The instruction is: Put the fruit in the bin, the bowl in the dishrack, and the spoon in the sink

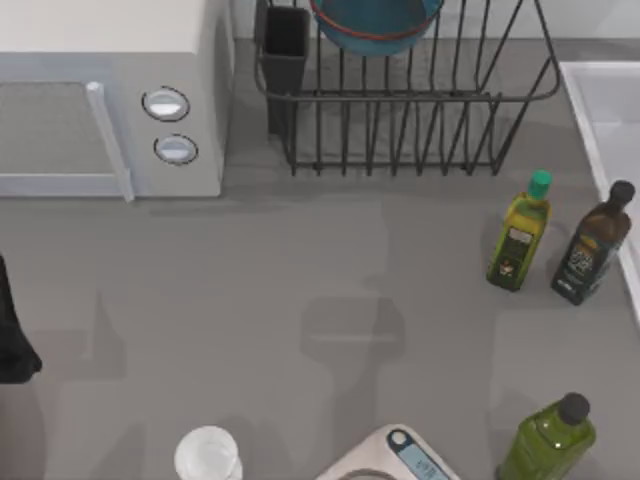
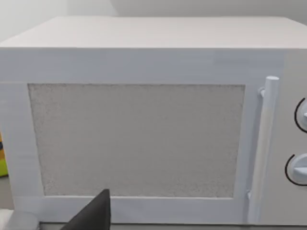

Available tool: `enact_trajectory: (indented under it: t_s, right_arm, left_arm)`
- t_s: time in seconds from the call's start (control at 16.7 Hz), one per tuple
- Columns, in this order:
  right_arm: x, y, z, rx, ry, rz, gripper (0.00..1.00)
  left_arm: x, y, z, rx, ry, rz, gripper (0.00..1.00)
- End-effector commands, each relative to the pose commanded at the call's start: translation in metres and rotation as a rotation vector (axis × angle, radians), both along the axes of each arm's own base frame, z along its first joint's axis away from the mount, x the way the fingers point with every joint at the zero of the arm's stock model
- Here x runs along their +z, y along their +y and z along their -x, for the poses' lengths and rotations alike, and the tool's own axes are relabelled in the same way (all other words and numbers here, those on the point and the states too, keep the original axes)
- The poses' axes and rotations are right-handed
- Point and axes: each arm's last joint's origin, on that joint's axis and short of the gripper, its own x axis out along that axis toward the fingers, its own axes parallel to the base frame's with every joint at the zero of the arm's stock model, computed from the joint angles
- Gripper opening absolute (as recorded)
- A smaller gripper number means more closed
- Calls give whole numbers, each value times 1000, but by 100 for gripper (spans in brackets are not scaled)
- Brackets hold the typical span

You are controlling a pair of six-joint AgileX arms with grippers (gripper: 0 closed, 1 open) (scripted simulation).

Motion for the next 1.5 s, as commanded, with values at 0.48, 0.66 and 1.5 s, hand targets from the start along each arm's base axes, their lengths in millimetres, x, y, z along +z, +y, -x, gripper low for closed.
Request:
enact_trajectory:
  t_s: [0.48,0.66,1.5]
  right_arm:
    - [-15,37,-32,137,-119,2,0]
    - [-15,37,-32,137,-119,2,0]
    - [-61,37,-34,135,-108,0,0]
  left_arm:
    - [0,0,0,0,0,0,100]
    - [0,0,0,0,0,0,100]
    - [0,0,0,0,0,0,100]
